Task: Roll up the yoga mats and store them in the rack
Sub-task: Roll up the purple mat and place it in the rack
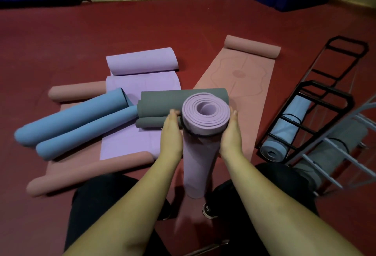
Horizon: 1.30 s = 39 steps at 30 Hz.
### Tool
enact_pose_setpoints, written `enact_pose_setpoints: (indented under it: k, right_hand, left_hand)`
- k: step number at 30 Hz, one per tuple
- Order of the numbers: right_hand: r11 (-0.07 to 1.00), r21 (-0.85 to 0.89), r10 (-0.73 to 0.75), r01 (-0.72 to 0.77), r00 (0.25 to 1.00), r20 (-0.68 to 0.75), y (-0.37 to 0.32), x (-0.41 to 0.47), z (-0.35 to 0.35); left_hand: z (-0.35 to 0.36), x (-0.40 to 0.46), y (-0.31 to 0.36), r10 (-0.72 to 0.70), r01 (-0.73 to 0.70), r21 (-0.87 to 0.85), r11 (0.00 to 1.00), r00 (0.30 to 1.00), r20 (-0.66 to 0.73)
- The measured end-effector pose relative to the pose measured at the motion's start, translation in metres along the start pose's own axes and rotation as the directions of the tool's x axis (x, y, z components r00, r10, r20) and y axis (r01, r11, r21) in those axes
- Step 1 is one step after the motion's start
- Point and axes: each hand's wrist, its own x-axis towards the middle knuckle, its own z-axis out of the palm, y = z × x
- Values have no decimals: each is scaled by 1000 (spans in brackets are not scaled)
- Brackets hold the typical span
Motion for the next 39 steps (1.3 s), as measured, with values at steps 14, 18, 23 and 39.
enact_pose_setpoints:
  k: [14, 18, 23, 39]
  right_hand:
    - [994, -103, 23, -17, 998, 62, 29, 5, -5]
    - [973, -223, -49, 65, 996, 80, 49, 0, -13]
    - [999, 40, 10, -9, 1000, -19, 18, 9, -18]
    - [917, -219, 354, -334, 933, 61, 56, 26, -22]
  left_hand:
    - [34, 25, -22, -145, 122, -196, 973, 984, -107]
    - [27, 20, -41, -181, 188, 21, 982, 964, -196]
    - [19, 22, -20, -62, 72, 57, 996, 984, -165]
    - [28, 44, -59, -370, 368, -45, 929, 920, -126]
